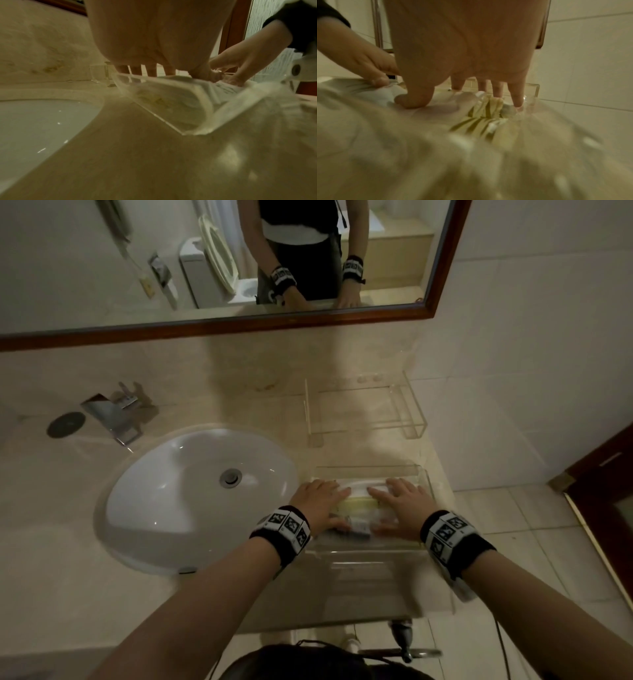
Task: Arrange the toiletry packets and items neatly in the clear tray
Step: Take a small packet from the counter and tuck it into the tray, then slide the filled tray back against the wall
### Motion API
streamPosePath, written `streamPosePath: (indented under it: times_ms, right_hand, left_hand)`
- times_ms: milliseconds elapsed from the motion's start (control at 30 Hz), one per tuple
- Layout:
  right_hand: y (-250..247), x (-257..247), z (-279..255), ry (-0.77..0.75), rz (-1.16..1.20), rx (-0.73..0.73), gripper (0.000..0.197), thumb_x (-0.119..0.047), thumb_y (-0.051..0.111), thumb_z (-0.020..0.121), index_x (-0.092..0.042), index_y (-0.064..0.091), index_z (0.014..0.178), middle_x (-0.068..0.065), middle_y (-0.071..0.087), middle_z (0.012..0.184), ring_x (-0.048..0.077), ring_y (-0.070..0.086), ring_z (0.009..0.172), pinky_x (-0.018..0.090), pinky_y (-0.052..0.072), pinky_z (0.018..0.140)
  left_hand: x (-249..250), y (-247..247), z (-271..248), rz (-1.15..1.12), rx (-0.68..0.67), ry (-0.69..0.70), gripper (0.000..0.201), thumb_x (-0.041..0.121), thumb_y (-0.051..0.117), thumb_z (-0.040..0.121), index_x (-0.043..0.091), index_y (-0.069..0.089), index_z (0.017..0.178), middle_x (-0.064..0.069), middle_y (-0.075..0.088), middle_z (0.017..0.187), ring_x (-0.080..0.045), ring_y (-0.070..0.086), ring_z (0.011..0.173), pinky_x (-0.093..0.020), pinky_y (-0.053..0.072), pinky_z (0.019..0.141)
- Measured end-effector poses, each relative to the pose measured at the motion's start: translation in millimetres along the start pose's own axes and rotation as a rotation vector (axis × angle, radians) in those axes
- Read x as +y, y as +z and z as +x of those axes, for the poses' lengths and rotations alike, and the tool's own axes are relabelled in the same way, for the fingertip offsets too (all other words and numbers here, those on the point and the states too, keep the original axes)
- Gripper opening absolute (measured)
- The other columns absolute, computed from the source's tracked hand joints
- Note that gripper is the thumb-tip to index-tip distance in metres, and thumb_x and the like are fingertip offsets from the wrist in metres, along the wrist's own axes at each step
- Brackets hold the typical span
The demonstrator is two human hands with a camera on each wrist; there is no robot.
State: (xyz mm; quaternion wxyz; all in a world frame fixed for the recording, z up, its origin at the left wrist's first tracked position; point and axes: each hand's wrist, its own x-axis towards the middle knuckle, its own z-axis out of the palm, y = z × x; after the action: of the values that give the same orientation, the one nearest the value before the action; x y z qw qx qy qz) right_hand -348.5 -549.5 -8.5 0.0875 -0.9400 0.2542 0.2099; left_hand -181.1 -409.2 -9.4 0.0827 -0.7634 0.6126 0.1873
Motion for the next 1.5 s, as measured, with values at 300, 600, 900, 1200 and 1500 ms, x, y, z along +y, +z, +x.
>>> streamPosePath:
  times_ms: [300,600,900,1200,1500]
  right_hand:
    - [5,-10,-12,-0.013,-0.02,-0.084,0.08,-0.063,0.045,0.087,-0.043,-0.002,0.149,0.005,-0.01,0.161,0.035,-0.005,0.148,0.052,0.01,0.119]
    - [4,-17,-11,0.049,-0.048,-0.126,0.081,-0.065,0.043,0.087,-0.042,-0.005,0.149,0.009,-0.015,0.16,0.041,-0.006,0.146,0.056,0.011,0.116]
    - [-10,5,1,0.057,0.101,-0.083,0.085,-0.058,0.053,0.086,-0.037,0.004,0.151,0.004,0.0,0.162,0.036,0.002,0.147,0.047,0.011,0.12]
    - [-2,3,0,0.063,0.115,-0.104,0.09,-0.058,0.057,0.084,-0.037,0.002,0.152,0.003,-0.006,0.162,0.036,-0.002,0.148,0.045,0.007,0.12]
    - [-2,28,-18,0.53,0.381,0.228,0.046,-0.034,0.046,0.096,-0.004,0.045,0.13,0.018,0.052,0.128,0.035,0.051,0.118,0.041,0.044,0.097]
  left_hand:
    - [4,14,-16,0.045,0.056,0.055,0.066,0.055,0.031,0.096,0.035,0.0,0.151,0.003,-0.008,0.161,-0.022,-0.013,0.148,-0.039,-0.009,0.12]
    - [3,19,-8,0.041,-0.032,0.003,0.074,0.062,0.03,0.092,0.031,-0.001,0.152,0.002,-0.011,0.161,-0.026,-0.013,0.148,-0.039,-0.006,0.12]
    - [-13,11,-4,0.096,-0.046,-0.04,0.062,0.054,0.017,0.098,0.031,-0.004,0.152,0.0,-0.008,0.161,-0.026,-0.009,0.149,-0.041,-0.005,0.122]
    - [-14,24,-2,0.13,-0.011,-0.036,0.068,0.056,0.021,0.097,0.028,-0.007,0.152,-0.003,-0.009,0.161,-0.027,-0.009,0.149,-0.044,-0.005,0.121]
    - [-16,17,-22,-0.446,0.279,-0.5,0.043,0.042,0.038,0.097,0.005,0.05,0.117,-0.015,0.054,0.12,-0.031,0.053,0.107,-0.038,0.043,0.093]
